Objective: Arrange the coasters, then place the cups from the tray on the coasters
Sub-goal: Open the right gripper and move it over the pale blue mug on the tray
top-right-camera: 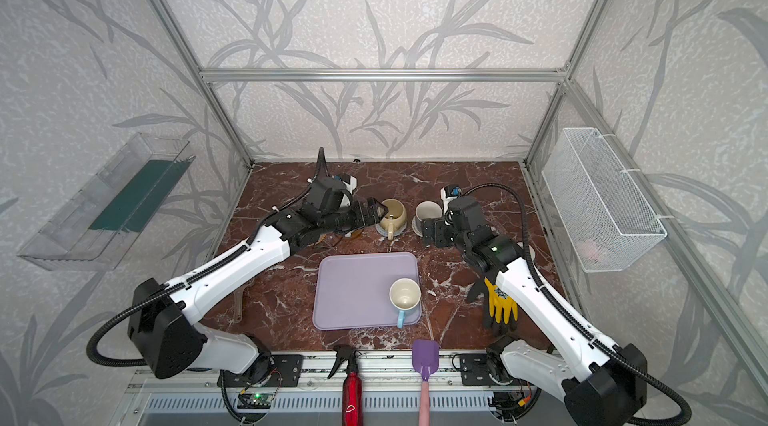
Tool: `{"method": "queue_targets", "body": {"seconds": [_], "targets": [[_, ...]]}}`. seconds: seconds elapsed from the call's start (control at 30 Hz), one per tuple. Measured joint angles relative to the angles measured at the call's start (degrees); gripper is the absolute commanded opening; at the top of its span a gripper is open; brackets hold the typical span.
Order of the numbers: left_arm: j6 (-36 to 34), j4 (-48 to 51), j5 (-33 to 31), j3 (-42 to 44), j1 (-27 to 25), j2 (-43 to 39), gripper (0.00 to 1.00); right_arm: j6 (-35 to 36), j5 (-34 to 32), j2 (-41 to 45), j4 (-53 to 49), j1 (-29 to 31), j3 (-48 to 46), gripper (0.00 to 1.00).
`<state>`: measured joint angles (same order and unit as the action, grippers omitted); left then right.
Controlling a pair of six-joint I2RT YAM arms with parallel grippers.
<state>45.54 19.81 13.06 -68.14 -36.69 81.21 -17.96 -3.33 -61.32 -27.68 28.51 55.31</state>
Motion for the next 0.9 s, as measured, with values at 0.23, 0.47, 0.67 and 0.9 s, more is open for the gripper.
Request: {"method": "queue_targets", "body": {"seconds": [0.23, 0.47, 0.67, 0.9], "targets": [[0.7, 1.9, 1.8, 9.4, 0.0, -5.8, 0.99, -2.4, 1.8, 7.0, -8.7, 7.9, -3.6, 0.99], [2.1, 2.5, 4.7, 11.8, 0.0, -8.4, 0.99, -9.8, -2.5, 9.9, -13.8, 21.3, -7.0, 0.99], [5.1, 3.1, 5.3, 14.5, -0.6, -12.4, 0.99, -19.6, -10.0, 9.0, -15.2, 37.6, -9.9, 0.96], [8.1, 2.1, 5.2, 16.5, -2.8, -16.2, 0.99, -28.6, -16.9, 4.1, -15.8, 48.9, -10.2, 0.95]]}}
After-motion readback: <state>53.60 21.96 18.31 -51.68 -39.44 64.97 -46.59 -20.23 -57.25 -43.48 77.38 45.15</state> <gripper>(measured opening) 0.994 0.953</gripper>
